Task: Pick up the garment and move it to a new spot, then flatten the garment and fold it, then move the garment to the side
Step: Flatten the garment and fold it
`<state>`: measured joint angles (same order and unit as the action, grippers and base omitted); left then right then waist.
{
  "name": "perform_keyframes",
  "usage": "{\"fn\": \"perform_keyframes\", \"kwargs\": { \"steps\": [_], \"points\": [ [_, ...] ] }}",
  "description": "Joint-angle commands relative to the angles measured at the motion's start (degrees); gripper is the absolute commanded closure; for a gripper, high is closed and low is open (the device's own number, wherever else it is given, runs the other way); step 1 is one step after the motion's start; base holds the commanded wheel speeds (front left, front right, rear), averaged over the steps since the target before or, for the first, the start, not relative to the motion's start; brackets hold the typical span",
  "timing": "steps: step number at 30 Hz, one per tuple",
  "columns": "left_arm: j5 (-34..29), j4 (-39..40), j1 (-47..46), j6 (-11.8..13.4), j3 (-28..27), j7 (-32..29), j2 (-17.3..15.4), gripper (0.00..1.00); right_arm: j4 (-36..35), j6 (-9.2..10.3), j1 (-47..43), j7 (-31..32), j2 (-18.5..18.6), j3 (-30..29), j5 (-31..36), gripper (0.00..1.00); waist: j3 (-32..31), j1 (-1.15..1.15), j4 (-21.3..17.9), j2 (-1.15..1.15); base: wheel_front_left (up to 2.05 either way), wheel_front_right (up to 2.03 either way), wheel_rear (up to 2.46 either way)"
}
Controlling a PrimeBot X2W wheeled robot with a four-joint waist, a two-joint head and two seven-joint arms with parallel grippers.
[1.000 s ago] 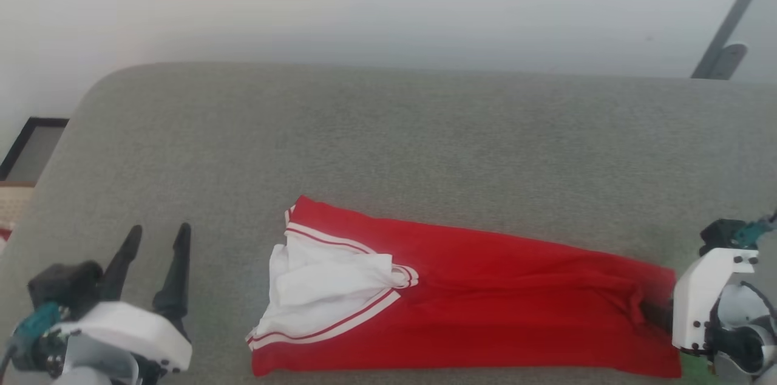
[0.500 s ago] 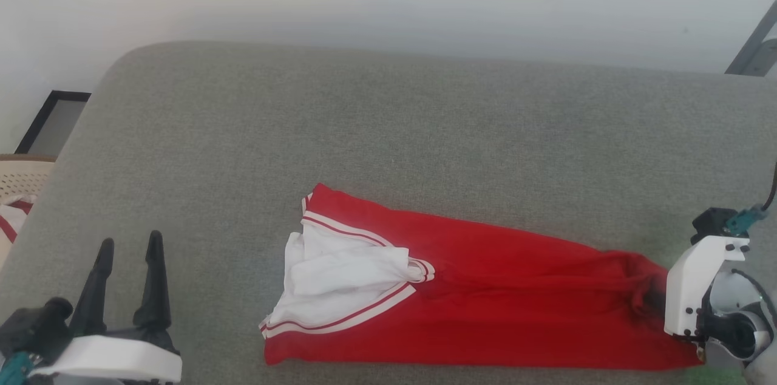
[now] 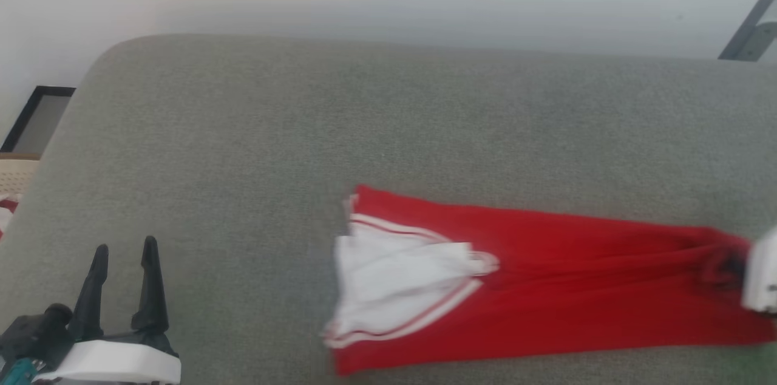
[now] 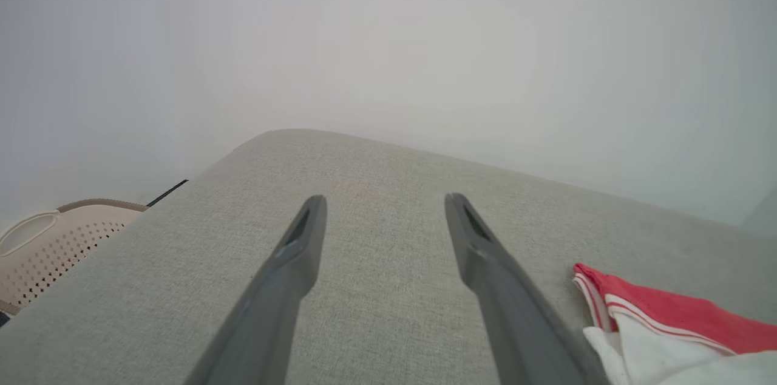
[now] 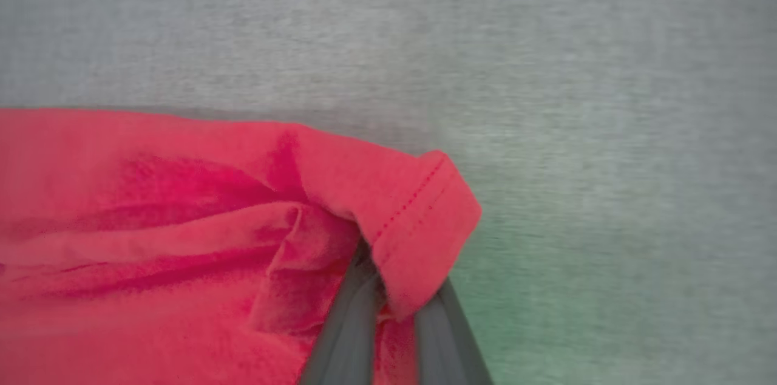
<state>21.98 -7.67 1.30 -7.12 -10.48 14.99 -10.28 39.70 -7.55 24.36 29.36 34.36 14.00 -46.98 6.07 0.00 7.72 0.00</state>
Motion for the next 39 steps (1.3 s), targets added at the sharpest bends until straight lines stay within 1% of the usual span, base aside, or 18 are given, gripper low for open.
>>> {"fn": "perform_keyframes", "kwargs": {
  "steps": [1,4,7,11,13,15,17,20,24,27,29,32,36,38,39],
  "points": [
    [-0.21,-0.12,-0.65,-0.25,-0.22,0.21,0.13,0.00,0.61,0.13,0.81,-0.37,0.71,-0.48,0.34,1.00,0.19,0.00,-0.26,0.00,0.00,0.00,0.00],
    [-0.32,-0.35,-1.25,-0.30,0.03,0.21,0.45,0.00,3.35,0.13,1.98,-1.11,2.75,-1.96,2.06,1.00,0.59,0.00,-0.80,0.00,0.00,0.00,0.00],
    [0.51,-0.33,-1.67,-0.34,0.76,0.21,0.08,0.00,5.79,0.14,3.40,-1.83,4.62,-2.81,3.71,1.00,0.98,0.00,-1.27,0.00,0.00,0.00,0.00],
    [1.13,-0.50,-1.76,-0.35,1.42,0.21,-0.63,0.00,5.72,0.13,4.74,-1.41,4.32,-1.64,5.23,1.00,1.04,0.00,-1.90,0.00,0.00,0.00,0.00],
    [1.33,-0.53,-1.69,-0.36,1.44,0.21,-0.74,0.00,3.59,0.13,4.91,-0.95,4.19,-0.49,5.73,1.00,0.91,0.00,-2.23,0.00,0.00,0.00,0.00],
    [1.61,-0.68,-1.67,-0.36,1.39,0.21,-0.75,0.00,0.31,0.13,4.20,-0.01,3.44,0.25,3.53,1.00,0.79,0.00,-2.42,0.00,0.00,0.00,0.00],
    [1.90,-0.89,-1.44,-0.37,1.34,0.21,-0.76,0.00,-4.54,0.08,2.95,1.59,2.30,1.28,1.48,1.00,0.44,0.00,-2.62,0.00,0.00,0.00,0.00],
    [1.92,-1.14,-1.05,-0.37,1.53,0.21,-0.92,0.00,-12.30,0.11,0.99,4.09,2.31,2.68,-0.21,1.00,0.10,0.00,-2.78,0.00,0.00,0.00,0.00],
    [1.97,-1.51,-0.86,-0.37,1.76,0.21,-0.91,0.00,-22.14,0.08,-0.97,6.81,-0.08,4.72,-1.62,1.00,-0.49,0.00,-2.64,0.00,0.00,0.00,0.00],
    [2.08,-2.38,-0.93,-0.37,2.51,0.21,-0.95,0.00,-27.35,0.08,-1.71,8.34,-2.46,6.97,-1.70,1.00,-0.97,0.00,-2.12,0.00,0.00,0.00,0.00],
    [2.29,-2.85,-1.33,-0.37,3.17,0.21,-1.03,0.00,-29.44,0.08,-1.61,8.85,-4.37,8.90,-1.08,1.00,-1.18,0.00,-1.61,0.00,0.00,0.00,0.00],
    [2.63,-3.61,-1.96,-0.38,4.10,0.21,-1.26,0.00,-30.64,0.08,-0.70,8.95,-7.55,11.86,-0.23,1.00,-1.48,0.00,-0.54,0.00,0.00,0.00,0.00],
    [2.63,-4.38,-2.90,-0.38,5.45,0.21,-1.55,0.00,-29.53,0.08,0.52,8.40,-11.16,15.94,0.81,1.00,-1.88,0.00,1.24,0.00,0.00,0.00,0.00],
    [2.82,-4.59,-3.16,-0.37,5.94,0.21,-1.67,0.00,-28.35,0.08,1.47,7.76,-12.31,17.92,1.69,1.00,-2.06,0.00,2.05,0.00,0.00,0.00,0.00],
    [2.82,-4.59,-3.16,-0.37,5.94,0.21,-1.67,0.00,-28.35,0.08,1.47,7.76,-12.31,17.92,1.69,1.00,-2.06,0.00,2.05,0.00,0.00,0.00,0.00]
  ]
}}
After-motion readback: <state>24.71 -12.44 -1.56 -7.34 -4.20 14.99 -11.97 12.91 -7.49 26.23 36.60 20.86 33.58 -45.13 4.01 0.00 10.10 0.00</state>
